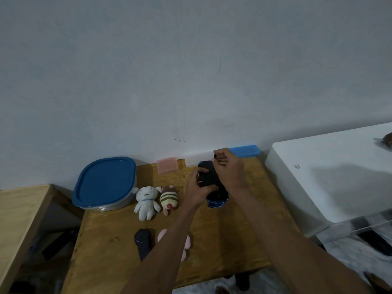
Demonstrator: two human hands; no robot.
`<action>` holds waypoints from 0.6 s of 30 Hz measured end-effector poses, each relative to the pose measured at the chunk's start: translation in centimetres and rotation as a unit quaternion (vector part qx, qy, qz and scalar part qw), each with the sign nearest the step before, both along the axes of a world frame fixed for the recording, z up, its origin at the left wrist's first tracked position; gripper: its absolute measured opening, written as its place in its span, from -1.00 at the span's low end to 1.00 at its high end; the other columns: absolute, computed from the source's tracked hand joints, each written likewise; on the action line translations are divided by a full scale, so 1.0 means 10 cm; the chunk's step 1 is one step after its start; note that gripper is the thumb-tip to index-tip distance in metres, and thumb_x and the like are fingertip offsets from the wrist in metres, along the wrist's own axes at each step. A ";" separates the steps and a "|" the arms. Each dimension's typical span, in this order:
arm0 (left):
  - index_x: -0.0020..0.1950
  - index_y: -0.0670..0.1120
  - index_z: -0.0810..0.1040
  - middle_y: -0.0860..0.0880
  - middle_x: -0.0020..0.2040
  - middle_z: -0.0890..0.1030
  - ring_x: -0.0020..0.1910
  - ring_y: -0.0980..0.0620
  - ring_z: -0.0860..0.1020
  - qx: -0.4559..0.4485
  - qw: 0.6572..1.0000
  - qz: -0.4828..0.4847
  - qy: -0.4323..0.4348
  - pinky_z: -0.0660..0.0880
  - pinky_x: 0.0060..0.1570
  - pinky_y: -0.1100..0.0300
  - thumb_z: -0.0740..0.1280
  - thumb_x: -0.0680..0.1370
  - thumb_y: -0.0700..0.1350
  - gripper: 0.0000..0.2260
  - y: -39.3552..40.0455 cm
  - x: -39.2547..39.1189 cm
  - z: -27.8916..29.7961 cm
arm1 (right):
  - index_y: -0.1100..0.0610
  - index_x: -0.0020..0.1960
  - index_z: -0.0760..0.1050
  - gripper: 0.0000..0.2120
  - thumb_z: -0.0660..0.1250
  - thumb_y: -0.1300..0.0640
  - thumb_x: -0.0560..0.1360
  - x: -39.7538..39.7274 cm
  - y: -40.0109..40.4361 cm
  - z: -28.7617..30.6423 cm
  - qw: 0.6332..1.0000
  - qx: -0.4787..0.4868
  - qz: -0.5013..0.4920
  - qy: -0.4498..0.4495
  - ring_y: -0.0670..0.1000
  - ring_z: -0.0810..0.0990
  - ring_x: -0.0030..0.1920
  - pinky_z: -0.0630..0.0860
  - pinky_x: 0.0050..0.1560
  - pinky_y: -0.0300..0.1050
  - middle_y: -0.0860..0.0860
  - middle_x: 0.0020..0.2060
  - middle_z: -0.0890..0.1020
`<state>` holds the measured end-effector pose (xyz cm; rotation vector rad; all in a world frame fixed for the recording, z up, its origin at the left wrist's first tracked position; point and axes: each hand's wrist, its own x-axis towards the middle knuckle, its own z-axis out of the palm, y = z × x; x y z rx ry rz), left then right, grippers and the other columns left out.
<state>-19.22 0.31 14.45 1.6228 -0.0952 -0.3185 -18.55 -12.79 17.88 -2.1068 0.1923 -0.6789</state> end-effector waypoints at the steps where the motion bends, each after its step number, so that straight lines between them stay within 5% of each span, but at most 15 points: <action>1: 0.16 0.04 0.44 -0.06 0.18 0.57 0.11 -0.07 0.60 0.002 1.000 0.000 -0.002 0.66 -0.10 0.12 0.52 0.39 -0.33 -0.53 0.00 0.00 -0.01 | 0.14 0.08 0.60 -0.82 0.48 0.22 0.49 0.00 0.00 -0.01 1.000 -0.005 -0.002 -0.001 -0.12 0.64 -0.09 0.62 -0.06 -0.26 -0.02 -0.10 0.68; 9: 0.18 0.01 0.41 -0.04 0.17 0.54 0.11 -0.07 0.58 0.017 1.000 -0.012 0.022 0.67 -0.06 0.07 0.51 0.39 -0.34 -0.50 0.00 0.00 -0.07 | 0.12 0.14 0.63 -0.78 0.42 0.27 0.51 0.03 -0.03 -0.11 0.999 0.018 -0.011 0.030 -0.07 0.68 -0.04 0.66 -0.03 -0.18 0.01 -0.05 0.71; 18: 0.20 0.02 0.39 -0.08 0.22 0.48 0.13 -0.10 0.55 0.033 0.998 -0.023 0.038 0.64 -0.09 0.09 0.48 0.40 -0.38 -0.48 -0.02 0.02 -0.20 | 0.18 0.10 0.61 -0.80 0.44 0.31 0.49 0.03 -0.20 -0.15 0.992 0.092 -0.079 0.039 -0.12 0.63 -0.11 0.50 -0.15 -0.49 -0.07 -0.12 0.65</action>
